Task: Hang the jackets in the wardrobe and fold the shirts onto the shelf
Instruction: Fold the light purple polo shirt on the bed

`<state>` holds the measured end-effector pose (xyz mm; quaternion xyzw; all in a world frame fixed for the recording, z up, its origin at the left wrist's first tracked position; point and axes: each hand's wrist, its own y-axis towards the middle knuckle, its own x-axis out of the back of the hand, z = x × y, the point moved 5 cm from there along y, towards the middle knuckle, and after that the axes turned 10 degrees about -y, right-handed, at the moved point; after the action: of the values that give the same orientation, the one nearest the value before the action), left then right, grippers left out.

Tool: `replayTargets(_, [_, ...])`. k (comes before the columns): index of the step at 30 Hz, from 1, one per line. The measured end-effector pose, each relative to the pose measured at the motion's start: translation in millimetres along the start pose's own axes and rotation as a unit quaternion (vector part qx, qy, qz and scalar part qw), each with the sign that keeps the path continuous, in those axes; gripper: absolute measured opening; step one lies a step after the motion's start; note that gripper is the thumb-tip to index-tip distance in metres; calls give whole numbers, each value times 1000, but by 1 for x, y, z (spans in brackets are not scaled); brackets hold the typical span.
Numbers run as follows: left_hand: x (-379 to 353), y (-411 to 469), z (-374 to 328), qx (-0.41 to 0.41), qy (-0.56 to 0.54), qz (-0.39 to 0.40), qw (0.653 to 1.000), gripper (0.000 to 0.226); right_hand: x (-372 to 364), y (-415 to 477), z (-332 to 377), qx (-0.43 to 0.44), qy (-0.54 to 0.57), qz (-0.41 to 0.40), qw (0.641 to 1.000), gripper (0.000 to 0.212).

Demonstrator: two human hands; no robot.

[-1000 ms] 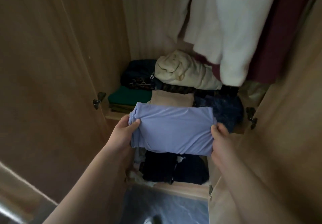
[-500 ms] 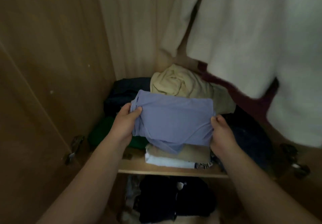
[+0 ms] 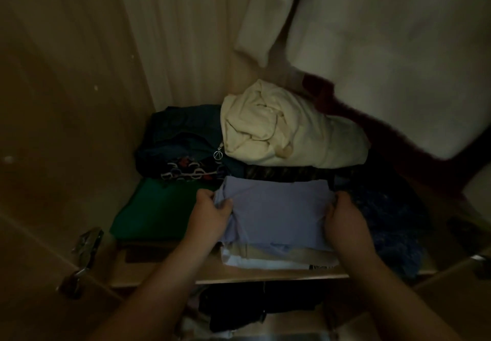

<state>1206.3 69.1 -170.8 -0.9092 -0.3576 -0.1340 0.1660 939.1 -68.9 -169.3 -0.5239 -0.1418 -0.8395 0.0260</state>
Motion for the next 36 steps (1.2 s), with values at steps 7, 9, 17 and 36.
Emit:
replayTargets(7, [-27, -20, -49, -355, 250, 20, 901, 54, 18, 8, 18, 133, -69, -84, 985, 44])
replayTargets(9, [-50, -26, -51, -346, 327, 69, 877, 60, 10, 7, 36, 227, -85, -62, 968, 52])
replayTargets(17, [-93, -31, -4, -301, 414, 97, 854, 66, -42, -18, 19, 220, -174, 52, 958, 58])
replayTargets(36, [-104, -160, -60, -354, 374, 79, 854, 58, 78, -113, -26, 170, -95, -10, 981, 58])
